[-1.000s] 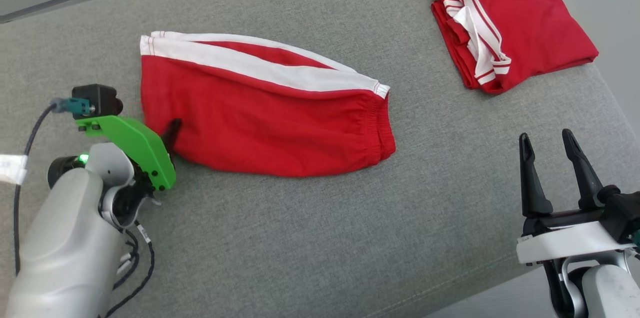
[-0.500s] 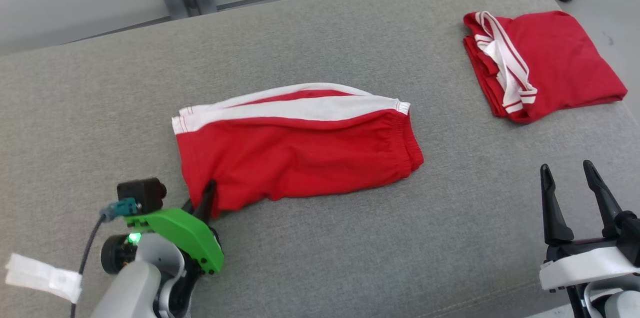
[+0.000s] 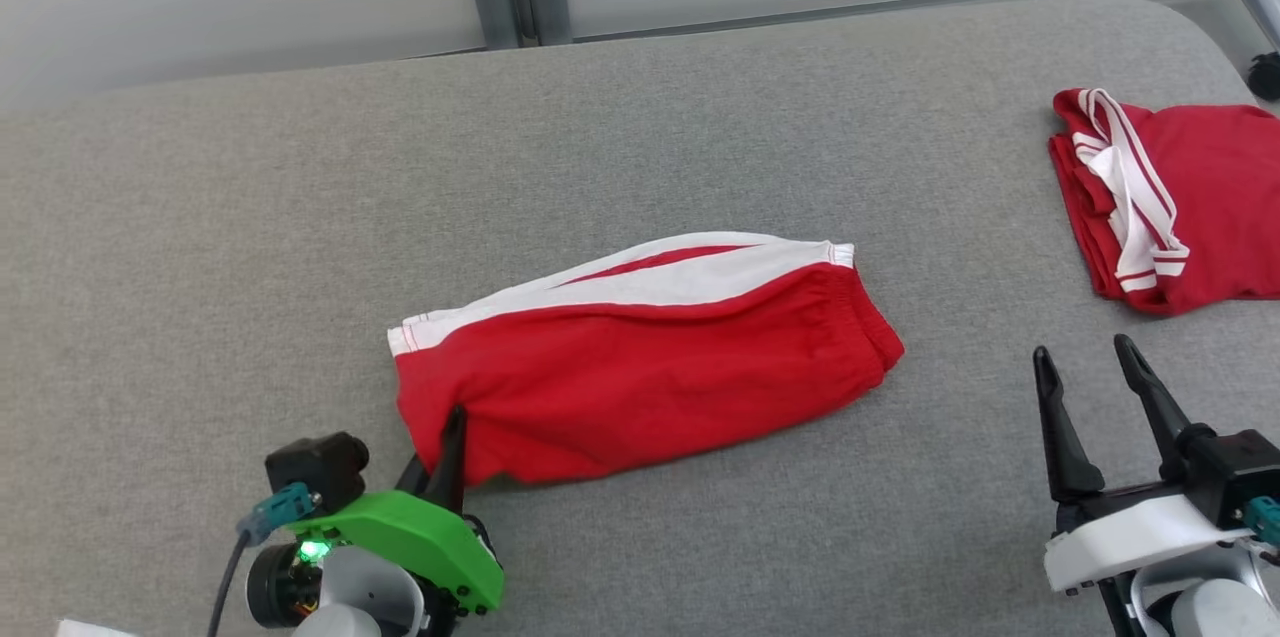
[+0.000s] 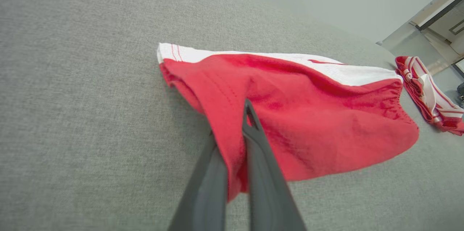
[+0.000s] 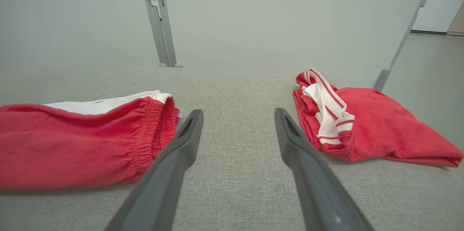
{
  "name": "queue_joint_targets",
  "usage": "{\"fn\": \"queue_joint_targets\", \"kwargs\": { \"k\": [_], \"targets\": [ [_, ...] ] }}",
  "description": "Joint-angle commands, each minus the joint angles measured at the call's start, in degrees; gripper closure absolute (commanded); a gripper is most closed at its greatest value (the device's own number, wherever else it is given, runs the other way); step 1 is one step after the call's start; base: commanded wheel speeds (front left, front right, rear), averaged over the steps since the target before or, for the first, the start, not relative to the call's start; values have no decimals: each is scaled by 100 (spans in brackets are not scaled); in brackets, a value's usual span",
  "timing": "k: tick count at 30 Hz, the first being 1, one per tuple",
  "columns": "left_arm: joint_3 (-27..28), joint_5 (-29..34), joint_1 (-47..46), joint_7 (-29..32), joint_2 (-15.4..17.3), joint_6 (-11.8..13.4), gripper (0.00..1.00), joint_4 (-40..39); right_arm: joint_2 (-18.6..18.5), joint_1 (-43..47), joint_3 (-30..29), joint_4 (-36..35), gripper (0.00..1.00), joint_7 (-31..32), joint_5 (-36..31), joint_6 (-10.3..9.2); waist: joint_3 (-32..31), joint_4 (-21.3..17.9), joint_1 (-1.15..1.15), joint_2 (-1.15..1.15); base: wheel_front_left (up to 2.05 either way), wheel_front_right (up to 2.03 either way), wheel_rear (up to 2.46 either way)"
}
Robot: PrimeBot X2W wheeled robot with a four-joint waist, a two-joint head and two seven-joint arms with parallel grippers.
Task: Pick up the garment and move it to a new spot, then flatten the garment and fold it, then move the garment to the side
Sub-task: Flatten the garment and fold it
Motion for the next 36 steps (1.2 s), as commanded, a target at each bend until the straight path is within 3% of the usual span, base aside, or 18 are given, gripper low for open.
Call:
{"fn": "queue_joint_targets", "kwargs": {
  "k": [1, 2, 5, 9, 12, 15, 23, 30, 34, 35, 36],
  "targets": [
    [-58, 61, -35, 109, 35, 48, 51, 61, -13, -104, 78, 66, 0, -14, 21, 0, 14, 71, 0, 0, 0, 0, 0],
    [-77, 89, -39, 172, 62, 90, 0, 89, -21, -161, 142, 116, 0, -14, 22, 0, 29, 72, 0, 0, 0, 0, 0],
    [-152, 248, 15, 225, 167, 198, 0, 112, -7, -445, 416, 311, 0, 30, 78, 0, 90, 73, 0, 0, 0, 0, 0],
    [-117, 823, 138, -505, 379, 522, 0, 37, 80, -955, 755, 578, 0, 390, 65, 0, 192, 111, 0, 0, 0, 0, 0],
    [-120, 1123, 308, -1105, 330, 645, 0, 43, 175, -1335, 940, 887, 0, 664, 83, 0, 240, 247, 0, 0, 0, 0, 0],
    [-122, 1357, 353, -1327, 154, 695, 0, -5, 190, -1586, 1010, 1275, 0, 898, 14, -1, 296, 464, 0, 0, 0, 0, 0],
    [279, 2074, 597, -1384, -527, 369, 0, -520, 51, -1952, 1048, 2305, 0, 1397, -41, -3, 408, 943, 0, 0, 0, 0, 0],
    [569, 2518, 797, -1381, -863, -104, 0, -717, -21, -2204, 993, 2999, 0, 1550, 528, -4, 447, 1210, 0, 0, 0, 0, 0],
    [665, 2579, 876, -1382, -918, -332, 0, -741, 185, -2338, 1208, 3347, 0, 1894, 1232, 2, 420, 1266, 0, 0, 0, 0, 0],
    [701, 2565, 897, -1382, -923, -379, 0, -736, 270, -2349, 1300, 3404, 53, 2048, 1535, 14, 409, 1265, 0, 0, 0, 0, 0],
    [733, 2573, 909, -1382, -921, -406, 0, -730, 284, -2375, 1240, 3442, 80, 2091, 1771, 20, 398, 1250, 0, 0, 0, 0, 0]
  ]
}}
